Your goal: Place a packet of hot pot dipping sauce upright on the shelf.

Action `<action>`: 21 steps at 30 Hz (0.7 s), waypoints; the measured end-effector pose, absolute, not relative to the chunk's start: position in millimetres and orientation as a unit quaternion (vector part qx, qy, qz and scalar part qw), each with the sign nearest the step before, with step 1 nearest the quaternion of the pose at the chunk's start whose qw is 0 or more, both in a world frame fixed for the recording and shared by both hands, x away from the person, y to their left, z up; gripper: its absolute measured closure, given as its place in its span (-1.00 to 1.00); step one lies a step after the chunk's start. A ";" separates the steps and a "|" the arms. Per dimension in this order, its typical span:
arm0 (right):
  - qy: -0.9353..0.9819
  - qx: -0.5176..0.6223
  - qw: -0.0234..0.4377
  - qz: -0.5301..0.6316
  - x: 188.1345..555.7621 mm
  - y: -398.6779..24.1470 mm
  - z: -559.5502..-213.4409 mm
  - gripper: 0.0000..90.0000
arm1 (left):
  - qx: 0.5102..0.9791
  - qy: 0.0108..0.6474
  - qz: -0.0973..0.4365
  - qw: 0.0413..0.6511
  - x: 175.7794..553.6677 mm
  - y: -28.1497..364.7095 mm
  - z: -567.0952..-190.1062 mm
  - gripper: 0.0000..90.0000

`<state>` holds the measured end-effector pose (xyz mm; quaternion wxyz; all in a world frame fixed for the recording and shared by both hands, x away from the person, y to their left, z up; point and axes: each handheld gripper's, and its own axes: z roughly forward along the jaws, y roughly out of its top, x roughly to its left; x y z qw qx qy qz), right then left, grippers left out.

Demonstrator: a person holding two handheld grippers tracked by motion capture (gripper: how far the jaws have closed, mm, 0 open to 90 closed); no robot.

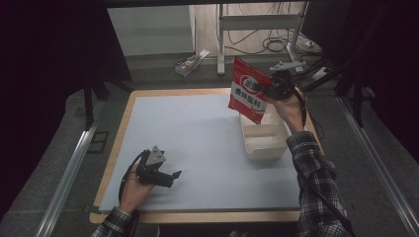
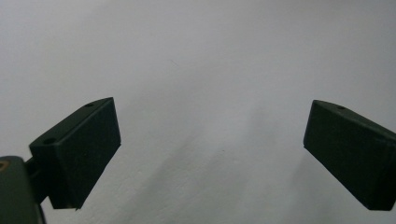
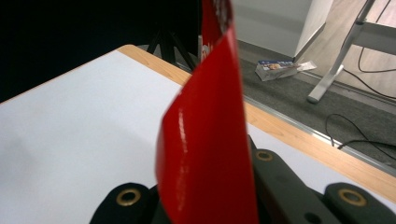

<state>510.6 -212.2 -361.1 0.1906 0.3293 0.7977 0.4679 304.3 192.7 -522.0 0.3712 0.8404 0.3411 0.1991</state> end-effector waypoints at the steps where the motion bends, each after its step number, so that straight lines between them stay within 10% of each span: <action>1: 0.797 0.331 0.191 0.467 509.8 -214.9 -361.1 0.97 | 0.840 0.341 0.199 0.371 304.4 192.6 -522.1 -0.92; 21: 0.790 0.354 0.201 0.459 502.7 -253.1 -362.0 0.97 | 0.841 0.343 0.197 0.368 304.9 192.2 -522.9 -0.92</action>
